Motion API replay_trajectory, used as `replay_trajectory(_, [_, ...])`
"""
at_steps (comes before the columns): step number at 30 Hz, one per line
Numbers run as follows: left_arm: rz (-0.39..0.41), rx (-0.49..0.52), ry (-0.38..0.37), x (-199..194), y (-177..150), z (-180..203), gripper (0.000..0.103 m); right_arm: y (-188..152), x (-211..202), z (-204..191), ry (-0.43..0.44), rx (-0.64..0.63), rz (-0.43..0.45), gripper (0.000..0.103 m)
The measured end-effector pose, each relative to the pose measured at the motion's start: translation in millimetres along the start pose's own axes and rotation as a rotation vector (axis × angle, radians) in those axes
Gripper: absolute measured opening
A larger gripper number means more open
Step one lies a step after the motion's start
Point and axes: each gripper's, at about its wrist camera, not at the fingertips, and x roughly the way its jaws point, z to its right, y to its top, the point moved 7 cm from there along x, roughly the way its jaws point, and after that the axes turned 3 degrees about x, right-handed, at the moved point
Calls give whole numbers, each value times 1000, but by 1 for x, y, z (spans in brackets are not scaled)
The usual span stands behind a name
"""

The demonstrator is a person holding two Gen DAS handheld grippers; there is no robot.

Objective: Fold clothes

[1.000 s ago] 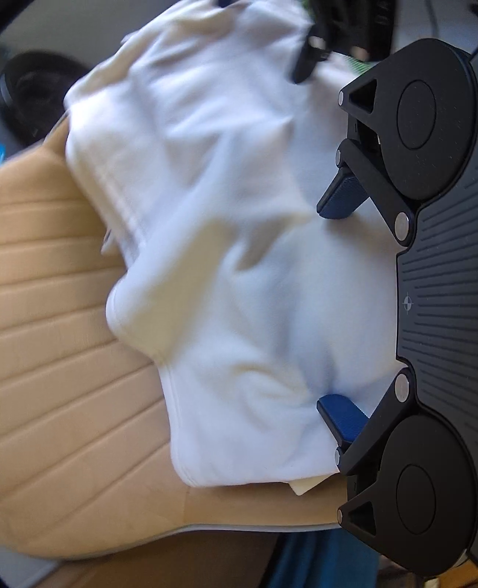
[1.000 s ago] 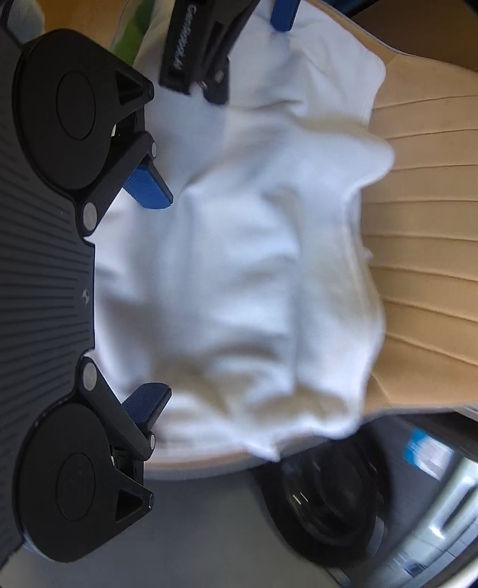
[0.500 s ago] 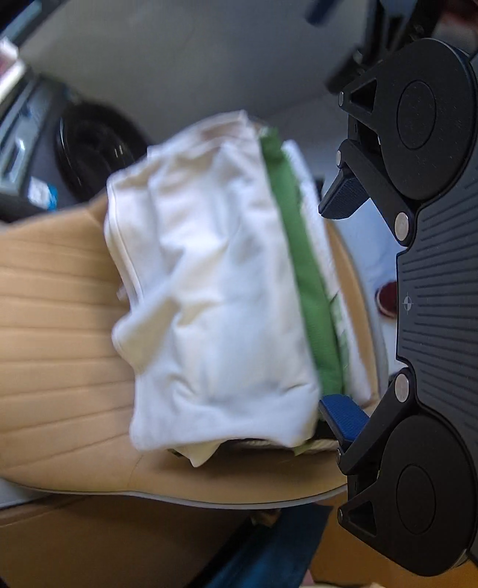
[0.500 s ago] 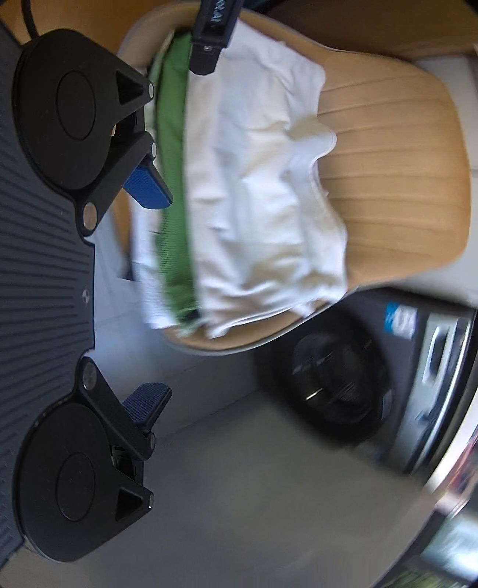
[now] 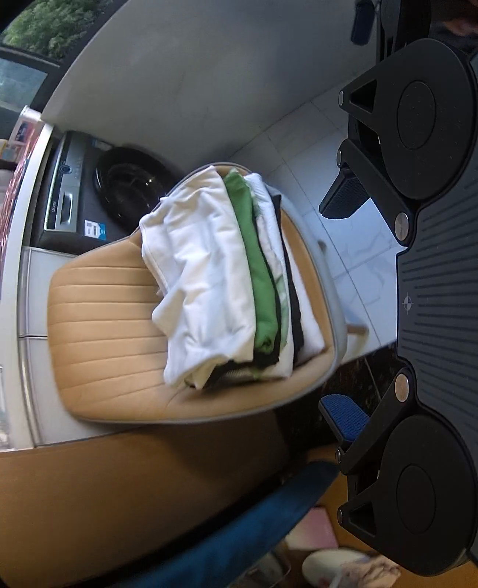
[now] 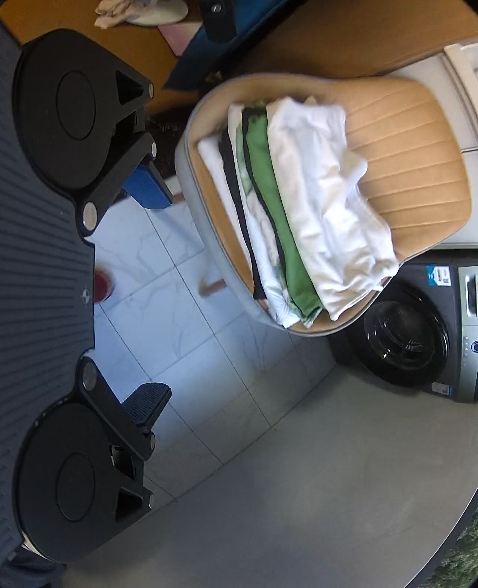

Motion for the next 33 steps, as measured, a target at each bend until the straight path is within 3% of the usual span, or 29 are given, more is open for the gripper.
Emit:
replay_trajectory(5, [8, 33, 55, -22, -9, 4, 102, -6, -12, 3, -34, -57, 5, 103])
replay_trajectory(9, [35, 31, 56, -35, 2, 17, 102, -2, -22, 19, -69, -59, 16, 103])
replay_trajectory(14, [50, 80, 63, -42, 10, 43, 102, 6, -33, 47, -70, 19, 52, 103])
replay_trajectory(18, [38, 44, 71, -41, 11, 46, 102, 9, -35, 62, -72, 45, 63, 103])
replay_trajectory(27, [7, 12, 37, -34, 7, 53, 102, 16, -35, 63, -90, -27, 81, 103])
replay_trajectory(33, [30, 13, 25, -36, 13, 57, 102, 20, -32, 66, -78, -31, 77, 103])
